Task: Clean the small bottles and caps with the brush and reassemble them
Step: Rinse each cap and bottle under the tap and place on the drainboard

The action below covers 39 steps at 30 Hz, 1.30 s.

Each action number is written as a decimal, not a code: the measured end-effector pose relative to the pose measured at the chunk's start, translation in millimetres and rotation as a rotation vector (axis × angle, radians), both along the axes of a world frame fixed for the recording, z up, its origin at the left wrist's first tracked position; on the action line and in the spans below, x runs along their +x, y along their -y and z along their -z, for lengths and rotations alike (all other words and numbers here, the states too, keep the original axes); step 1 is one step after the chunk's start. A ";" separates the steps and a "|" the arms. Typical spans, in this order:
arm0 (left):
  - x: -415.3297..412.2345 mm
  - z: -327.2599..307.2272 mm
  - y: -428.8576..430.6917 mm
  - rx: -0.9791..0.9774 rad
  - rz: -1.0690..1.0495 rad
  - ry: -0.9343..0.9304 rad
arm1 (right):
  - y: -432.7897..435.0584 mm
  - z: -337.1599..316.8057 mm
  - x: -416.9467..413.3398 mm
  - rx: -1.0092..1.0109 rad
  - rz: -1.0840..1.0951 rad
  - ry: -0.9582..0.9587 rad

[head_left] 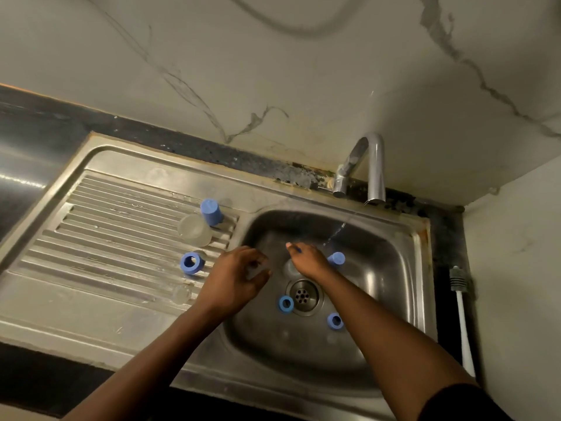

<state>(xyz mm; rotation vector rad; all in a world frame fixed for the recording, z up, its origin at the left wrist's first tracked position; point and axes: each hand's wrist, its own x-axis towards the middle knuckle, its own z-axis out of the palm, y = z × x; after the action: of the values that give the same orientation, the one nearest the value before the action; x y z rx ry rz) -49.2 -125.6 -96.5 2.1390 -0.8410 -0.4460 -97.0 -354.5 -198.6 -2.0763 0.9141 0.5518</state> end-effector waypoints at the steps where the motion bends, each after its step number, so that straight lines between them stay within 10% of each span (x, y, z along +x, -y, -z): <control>1: -1.0 -0.4 -1.0 -0.005 -0.008 -0.014 | -0.8 5.1 5.2 -0.001 0.004 -0.010; 39: -1.1 -73.3 138.4 -0.194 0.290 0.018 | 51.2 -175.2 -61.7 -0.203 0.346 0.755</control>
<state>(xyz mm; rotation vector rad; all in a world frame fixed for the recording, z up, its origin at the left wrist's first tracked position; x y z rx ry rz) -50.4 -263.9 -23.2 1.8532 -1.1632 -0.4709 -158.7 -405.8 -23.4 -1.9882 0.8495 -0.5027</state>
